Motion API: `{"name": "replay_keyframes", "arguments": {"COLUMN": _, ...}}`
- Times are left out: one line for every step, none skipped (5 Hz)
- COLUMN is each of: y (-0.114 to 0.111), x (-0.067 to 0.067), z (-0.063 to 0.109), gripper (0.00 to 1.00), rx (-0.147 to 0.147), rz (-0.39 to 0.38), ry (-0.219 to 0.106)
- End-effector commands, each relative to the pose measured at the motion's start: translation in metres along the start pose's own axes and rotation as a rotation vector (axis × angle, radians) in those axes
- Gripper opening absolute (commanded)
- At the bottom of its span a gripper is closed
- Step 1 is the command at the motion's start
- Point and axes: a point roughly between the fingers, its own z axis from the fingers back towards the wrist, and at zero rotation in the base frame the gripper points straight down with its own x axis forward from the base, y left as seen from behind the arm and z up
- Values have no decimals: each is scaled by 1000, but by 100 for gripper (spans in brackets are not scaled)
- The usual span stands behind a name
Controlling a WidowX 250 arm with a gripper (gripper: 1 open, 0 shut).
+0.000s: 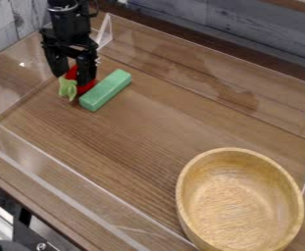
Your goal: Move the red object to the right side of the table
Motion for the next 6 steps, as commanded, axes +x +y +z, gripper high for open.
{"name": "replay_keyframes", "arguments": {"y": 3, "x": 12, "z": 15, "gripper": 100, "rx": 29, "rz": 7, "ry": -56}}
{"name": "replay_keyframes", "arguments": {"y": 5, "x": 15, "z": 10, "gripper": 100, "rx": 28, "rz": 21, "ry": -53}}
{"name": "replay_keyframes", "arguments": {"y": 6, "x": 17, "z": 7, "gripper": 100, "rx": 24, "rz": 33, "ry": -53}}
{"name": "replay_keyframes", "arguments": {"y": 6, "x": 18, "z": 6, "gripper": 100, "rx": 17, "rz": 44, "ry": -55}}
{"name": "replay_keyframes", "arguments": {"y": 7, "x": 19, "z": 8, "gripper": 100, "rx": 9, "rz": 55, "ry": -61}}
{"name": "replay_keyframes", "arguments": {"y": 8, "x": 20, "z": 10, "gripper": 100, "rx": 2, "rz": 66, "ry": -69}}
